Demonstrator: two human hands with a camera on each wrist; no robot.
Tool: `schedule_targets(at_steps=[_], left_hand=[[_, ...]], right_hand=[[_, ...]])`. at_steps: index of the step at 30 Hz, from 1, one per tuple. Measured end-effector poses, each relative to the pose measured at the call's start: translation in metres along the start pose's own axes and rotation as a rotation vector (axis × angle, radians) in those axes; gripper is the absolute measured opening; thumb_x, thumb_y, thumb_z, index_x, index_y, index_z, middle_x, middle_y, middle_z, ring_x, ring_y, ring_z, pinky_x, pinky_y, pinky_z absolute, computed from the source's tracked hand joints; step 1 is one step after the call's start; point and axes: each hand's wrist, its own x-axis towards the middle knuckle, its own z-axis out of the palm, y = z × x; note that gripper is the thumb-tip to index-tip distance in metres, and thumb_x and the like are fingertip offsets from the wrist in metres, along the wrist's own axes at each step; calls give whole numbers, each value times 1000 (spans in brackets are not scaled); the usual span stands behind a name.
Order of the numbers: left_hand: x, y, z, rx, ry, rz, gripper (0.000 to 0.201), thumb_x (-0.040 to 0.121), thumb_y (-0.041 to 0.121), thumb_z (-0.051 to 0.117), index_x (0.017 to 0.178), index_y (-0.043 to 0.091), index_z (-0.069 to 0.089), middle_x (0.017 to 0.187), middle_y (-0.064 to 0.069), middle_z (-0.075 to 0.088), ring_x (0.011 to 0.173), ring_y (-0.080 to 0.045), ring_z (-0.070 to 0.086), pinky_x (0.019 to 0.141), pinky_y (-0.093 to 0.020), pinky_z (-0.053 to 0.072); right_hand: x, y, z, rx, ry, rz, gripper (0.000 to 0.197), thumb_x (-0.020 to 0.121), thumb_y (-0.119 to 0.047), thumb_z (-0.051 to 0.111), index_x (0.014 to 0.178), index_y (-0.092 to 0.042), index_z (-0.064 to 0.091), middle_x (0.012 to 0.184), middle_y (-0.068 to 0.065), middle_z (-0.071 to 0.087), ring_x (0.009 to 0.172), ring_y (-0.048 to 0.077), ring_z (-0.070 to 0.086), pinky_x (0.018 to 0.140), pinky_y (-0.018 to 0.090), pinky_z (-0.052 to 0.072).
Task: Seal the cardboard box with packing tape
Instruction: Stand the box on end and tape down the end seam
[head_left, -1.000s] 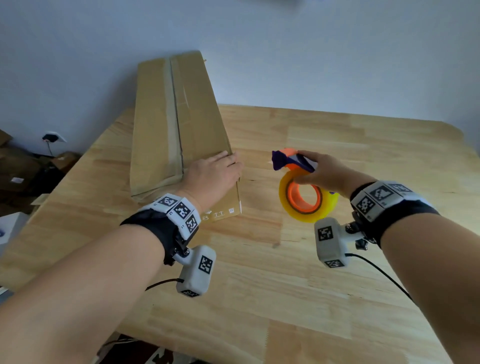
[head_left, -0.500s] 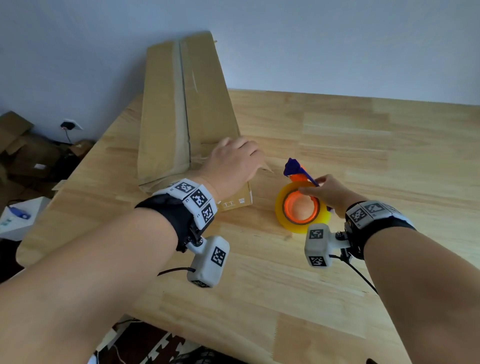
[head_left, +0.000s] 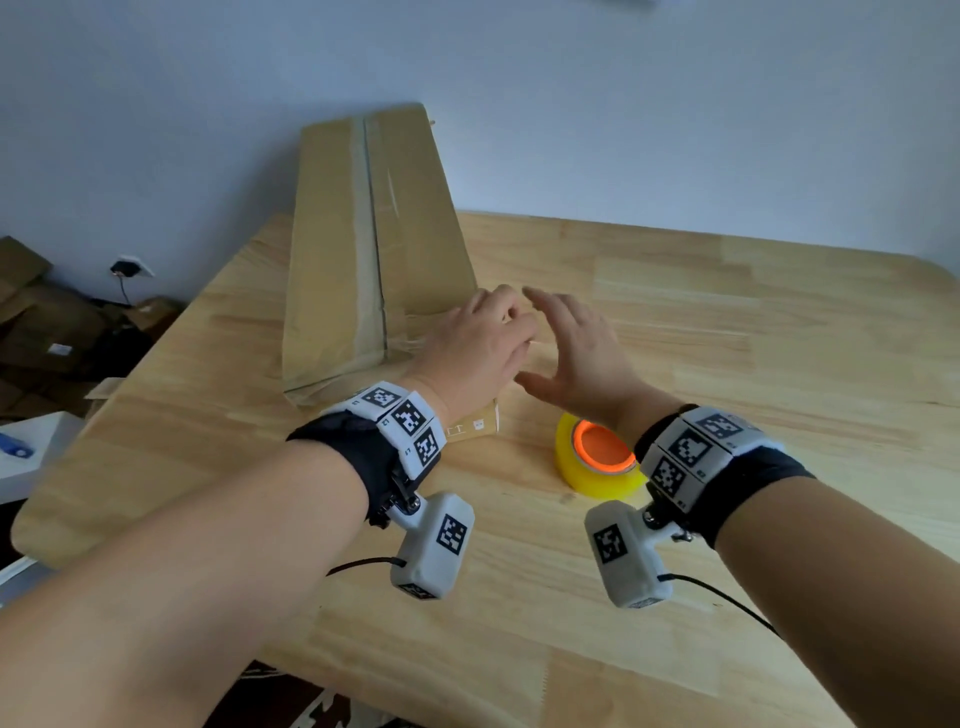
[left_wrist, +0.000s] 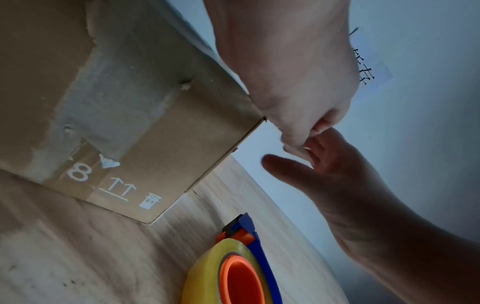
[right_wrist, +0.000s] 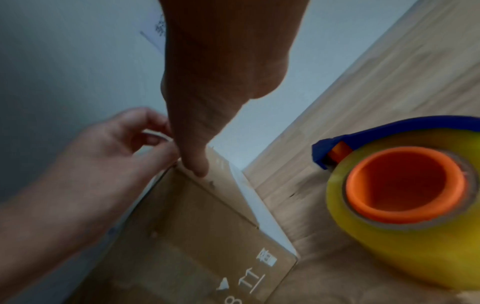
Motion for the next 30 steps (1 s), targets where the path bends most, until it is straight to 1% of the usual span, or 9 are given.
schedule_targets(at_steps=[3, 7, 10, 12, 15, 19, 24, 27, 30], left_hand=[[-4, -1, -12, -102, -34, -48, 19, 79, 24, 59, 88, 7, 61, 98, -10, 55, 78, -24, 57, 55, -38, 51], [-27, -24, -40, -43, -160, -35, 38, 84, 45, 43, 104, 15, 54, 109, -3, 50, 97, -21, 52, 67, -42, 53], [-56, -55, -62, 2, -272, -158, 49, 86, 53, 46, 117, 16, 50, 123, 0, 44, 115, -18, 44, 86, -35, 48], [-80, -75, -74, 12, -331, -260, 57, 83, 57, 54, 124, 18, 46, 132, 2, 41, 123, -17, 39, 91, -33, 42], [-113, -96, -86, 0, -404, -319, 71, 78, 59, 60, 133, 18, 41, 139, 2, 37, 128, -19, 34, 103, -37, 35], [-142, -108, -89, -23, -427, -348, 69, 84, 50, 58, 142, 21, 35, 149, 4, 31, 135, -16, 30, 108, -36, 31], [-152, -115, -79, -56, -316, -349, 52, 91, 33, 56, 139, 18, 43, 148, 2, 36, 134, -19, 36, 107, -38, 35], [-154, -117, -72, -81, -207, -336, 43, 91, 25, 58, 132, 15, 51, 143, 0, 44, 129, -20, 43, 103, -35, 38], [-157, -119, -67, -107, -137, -321, 40, 90, 22, 60, 129, 14, 55, 140, 1, 48, 129, -18, 44, 102, -35, 40]], right_hand=[[8, -21, 7, -177, 21, 38, 46, 80, -17, 61, 125, -10, 53, 113, 6, 62, 107, 29, 56, 93, 39, 37], [4, -27, 9, -349, 175, 87, 11, 88, -16, 61, 96, -13, 68, 94, 5, 67, 90, 31, 61, 89, 39, 37], [-1, -24, 3, -435, 143, 184, 15, 93, -20, 56, 98, -15, 69, 101, 5, 65, 96, 30, 57, 89, 37, 33], [-4, -24, -1, -454, 83, 250, 20, 93, -20, 55, 110, -17, 65, 113, 6, 61, 106, 29, 53, 91, 37, 32], [-5, -38, 2, -466, 47, 287, 57, 81, -21, 62, 135, -19, 44, 134, 11, 45, 119, 32, 44, 101, 42, 30], [9, -84, 17, -505, 50, -56, 74, 67, -29, 71, 136, -15, 46, 138, 20, 43, 123, 38, 44, 107, 50, 27], [27, -135, 52, -648, -170, -328, 71, 78, -47, 68, 137, -19, 42, 142, 10, 41, 128, 30, 41, 109, 45, 23], [34, -146, 67, -639, -171, -348, 55, 86, -32, 65, 132, -12, 45, 127, 10, 51, 115, 30, 51, 99, 40, 34], [36, -144, 75, -602, -42, -452, 36, 74, -16, 76, 105, -7, 63, 90, 10, 64, 77, 30, 64, 71, 36, 49]])
